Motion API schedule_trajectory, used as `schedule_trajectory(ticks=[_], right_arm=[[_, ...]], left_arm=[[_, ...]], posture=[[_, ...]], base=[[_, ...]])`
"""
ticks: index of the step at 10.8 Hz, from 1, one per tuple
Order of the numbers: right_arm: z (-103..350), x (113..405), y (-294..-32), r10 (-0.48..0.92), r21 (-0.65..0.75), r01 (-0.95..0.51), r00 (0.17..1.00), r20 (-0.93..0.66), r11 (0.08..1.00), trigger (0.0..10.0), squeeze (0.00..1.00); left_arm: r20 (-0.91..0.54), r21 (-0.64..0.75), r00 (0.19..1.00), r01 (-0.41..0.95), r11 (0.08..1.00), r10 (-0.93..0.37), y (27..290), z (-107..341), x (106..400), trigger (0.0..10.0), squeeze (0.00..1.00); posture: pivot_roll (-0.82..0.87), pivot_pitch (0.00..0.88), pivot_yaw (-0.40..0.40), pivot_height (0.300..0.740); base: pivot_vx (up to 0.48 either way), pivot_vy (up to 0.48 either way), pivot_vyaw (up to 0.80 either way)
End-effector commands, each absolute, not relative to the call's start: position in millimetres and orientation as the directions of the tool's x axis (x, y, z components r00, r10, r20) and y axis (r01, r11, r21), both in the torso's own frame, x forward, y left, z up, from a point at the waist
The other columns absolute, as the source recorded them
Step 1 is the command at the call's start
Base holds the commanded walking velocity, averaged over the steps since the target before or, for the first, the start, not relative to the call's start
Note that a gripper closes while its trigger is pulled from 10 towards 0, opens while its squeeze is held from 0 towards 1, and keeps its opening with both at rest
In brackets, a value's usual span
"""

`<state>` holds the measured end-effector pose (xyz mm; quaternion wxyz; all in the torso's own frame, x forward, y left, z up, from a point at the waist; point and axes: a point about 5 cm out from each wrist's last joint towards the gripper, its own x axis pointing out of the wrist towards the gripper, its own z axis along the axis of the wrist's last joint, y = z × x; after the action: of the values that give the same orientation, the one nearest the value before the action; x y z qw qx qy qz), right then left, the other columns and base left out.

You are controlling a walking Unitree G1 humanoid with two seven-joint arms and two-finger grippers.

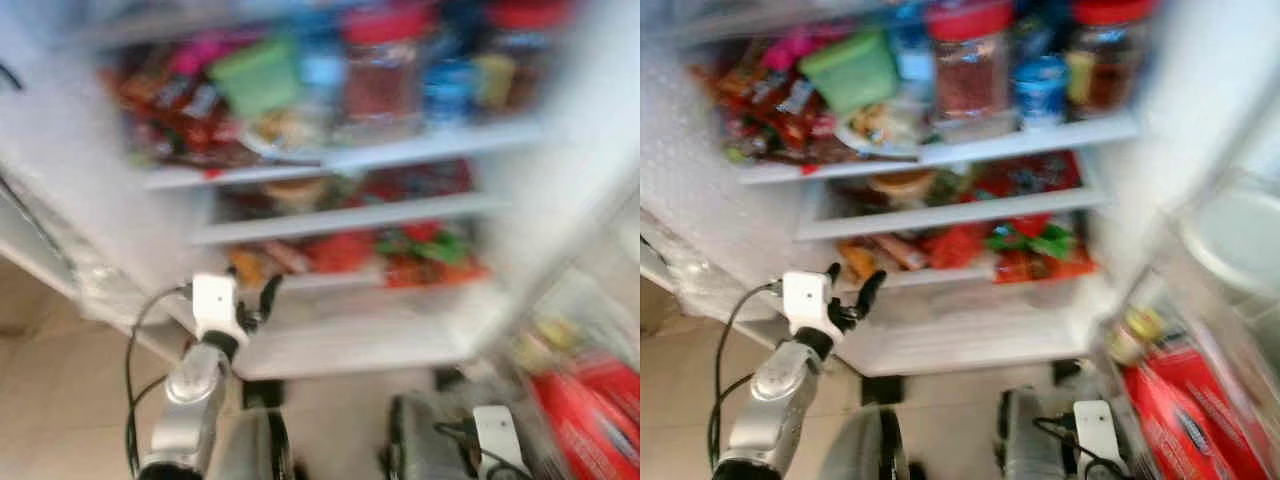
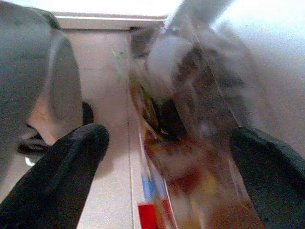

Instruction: Restocking fridge

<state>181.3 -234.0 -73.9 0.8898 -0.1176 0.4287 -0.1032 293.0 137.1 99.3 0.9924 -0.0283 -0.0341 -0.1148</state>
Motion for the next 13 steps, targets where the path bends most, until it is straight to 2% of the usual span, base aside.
schedule_trajectory(ticks=[1, 2, 4, 5, 7, 9, 10, 11, 13], right_arm=[[-81.2, 167.4, -231.7, -0.281, -0.282, 0.091, 0.577, -0.767, 0.955, 10.0, 0.0], [-81.2, 167.3, -231.7, -0.279, -0.279, 0.093, 0.579, -0.766, 0.956, 10.0, 0.0], [-81.2, 167.3, -231.6, -0.277, -0.272, 0.098, 0.581, -0.765, 0.957, 10.0, 0.0], [-80.8, 168.1, -231.5, -0.271, -0.261, 0.104, 0.585, -0.764, 0.96, 10.0, 0.0], [-79.9, 169.4, -231.5, -0.254, -0.24, 0.104, 0.6, -0.759, 0.965, 10.0, 0.0], [-78.9, 170.9, -231.8, -0.243, -0.232, 0.099, 0.61, -0.755, 0.968, 10.0, 0.0], [-79.1, 171.1, -231.3, -0.234, -0.219, 0.1, 0.609, -0.758, 0.971, 10.0, 0.0], [-78.6, 171.8, -230.7, -0.219, -0.199, 0.103, 0.618, -0.755, 0.975, 10.0, 0.0], [-78.8, 171.4, -231.1, -0.222, -0.195, 0.111, 0.616, -0.756, 0.974, 10.0, 0.0]], left_arm=[[0.042, -0.033, 0.981, 0.192, 0.981, -0.191, 149.1, 89.3, 288.6, 10.0, 0.0], [0.017, -0.033, 0.983, 0.183, 0.983, -0.182, 151.5, 81.0, 286.1, 10.0, 0.0], [-0.128, -0.069, 0.985, 0.106, 0.992, -0.114, 167.0, 48.5, 279.9, 10.0, 0.0], [-0.262, -0.052, 0.964, 0.03, 0.998, -0.042, 185.0, 19.9, 272.1, 10.0, 0.0], [-0.413, 0.006, 0.911, 0.006, 1.0, -0.003, 198.4, -9.2, 259.2, 10.0, 0.0], [-0.516, -0.028, 0.856, -0.042, 0.999, 0.022, 201.8, -28.9, 248.6, 10.0, 0.0], [-0.602, -0.047, 0.797, -0.09, 0.995, 0.043, 204.9, -43.5, 235.2, 10.0, 0.0], [-0.689, -0.021, 0.722, -0.103, 0.994, 0.061, 208.1, -59.7, 214.8, 10.0, 0.0], [-0.729, -0.009, 0.68, -0.121, 0.993, 0.076, 209.6, -67.3, 203.7, 10.0, 0.0]], posture=[[-0.13, 0.139, 0.106, 0.627], [-0.13, 0.138, 0.106, 0.627], [-0.13, 0.149, 0.107, 0.627], [-0.13, 0.157, 0.104, 0.627], [-0.11, 0.165, 0.099, 0.627], [-0.11, 0.17, 0.093, 0.627], [-0.11, 0.17, 0.092, 0.627], [-0.11, 0.173, 0.089, 0.637], [-0.11, 0.178, 0.086, 0.667]], base=[[-0.3, 0.0, 0.0], [-0.3, 0.0, 0.0], [0.0, 0.0, 0.0], [0.0, 0.0, 0.0], [0.0, 0.0, 0.0], [0.0, 0.0, 0.0], [0.0, 0.0, 0.0], [0.0, 0.0, 0.0], [0.0, 0.0, 0.0]])
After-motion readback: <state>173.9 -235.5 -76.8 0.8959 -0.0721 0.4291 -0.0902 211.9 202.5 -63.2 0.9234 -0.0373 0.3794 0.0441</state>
